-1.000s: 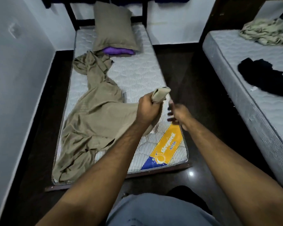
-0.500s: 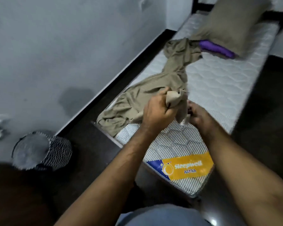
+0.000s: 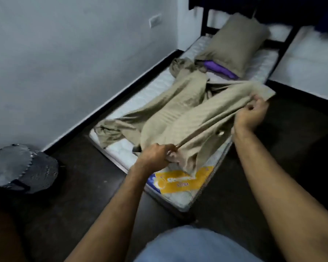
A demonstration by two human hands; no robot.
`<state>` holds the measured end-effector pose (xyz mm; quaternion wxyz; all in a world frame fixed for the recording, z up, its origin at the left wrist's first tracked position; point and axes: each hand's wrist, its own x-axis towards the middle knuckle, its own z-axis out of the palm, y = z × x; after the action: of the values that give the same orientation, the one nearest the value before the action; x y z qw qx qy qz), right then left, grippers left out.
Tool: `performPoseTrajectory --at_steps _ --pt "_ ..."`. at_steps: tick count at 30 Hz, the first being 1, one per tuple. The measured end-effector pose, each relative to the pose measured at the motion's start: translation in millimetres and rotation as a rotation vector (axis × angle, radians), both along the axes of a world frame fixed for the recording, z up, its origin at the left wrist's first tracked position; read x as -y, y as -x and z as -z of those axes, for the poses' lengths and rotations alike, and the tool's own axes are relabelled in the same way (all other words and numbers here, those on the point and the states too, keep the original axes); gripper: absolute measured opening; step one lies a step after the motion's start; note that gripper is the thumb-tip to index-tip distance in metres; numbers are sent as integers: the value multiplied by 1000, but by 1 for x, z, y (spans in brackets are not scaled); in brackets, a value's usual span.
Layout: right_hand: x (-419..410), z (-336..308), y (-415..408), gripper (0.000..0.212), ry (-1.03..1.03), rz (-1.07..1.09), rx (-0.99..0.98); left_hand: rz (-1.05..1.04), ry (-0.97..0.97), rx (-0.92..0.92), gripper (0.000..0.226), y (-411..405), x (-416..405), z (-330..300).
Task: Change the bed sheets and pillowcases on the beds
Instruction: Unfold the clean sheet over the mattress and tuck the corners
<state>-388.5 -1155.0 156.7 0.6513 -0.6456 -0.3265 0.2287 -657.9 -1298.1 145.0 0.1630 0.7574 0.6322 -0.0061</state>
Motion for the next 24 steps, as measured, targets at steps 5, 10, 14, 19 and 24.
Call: performPoseTrajectory --at_steps 5,10,14,19,24 --pt "91 90 -71 33 674 -272 -60 6 117 63 39 -76 54 56" --pt "133 117 -136 30 708 -260 -21 -209 204 302 39 -119 95 87" --pt "127 95 -172 36 497 -153 226 -621 77 432 85 -140 112 86" --pt "125 130 -215 29 747 -471 645 -624 282 14 80 -192 134 94" --pt "130 168 -262 18 1128 -1194 757 -731 570 -107 88 -243 165 128"
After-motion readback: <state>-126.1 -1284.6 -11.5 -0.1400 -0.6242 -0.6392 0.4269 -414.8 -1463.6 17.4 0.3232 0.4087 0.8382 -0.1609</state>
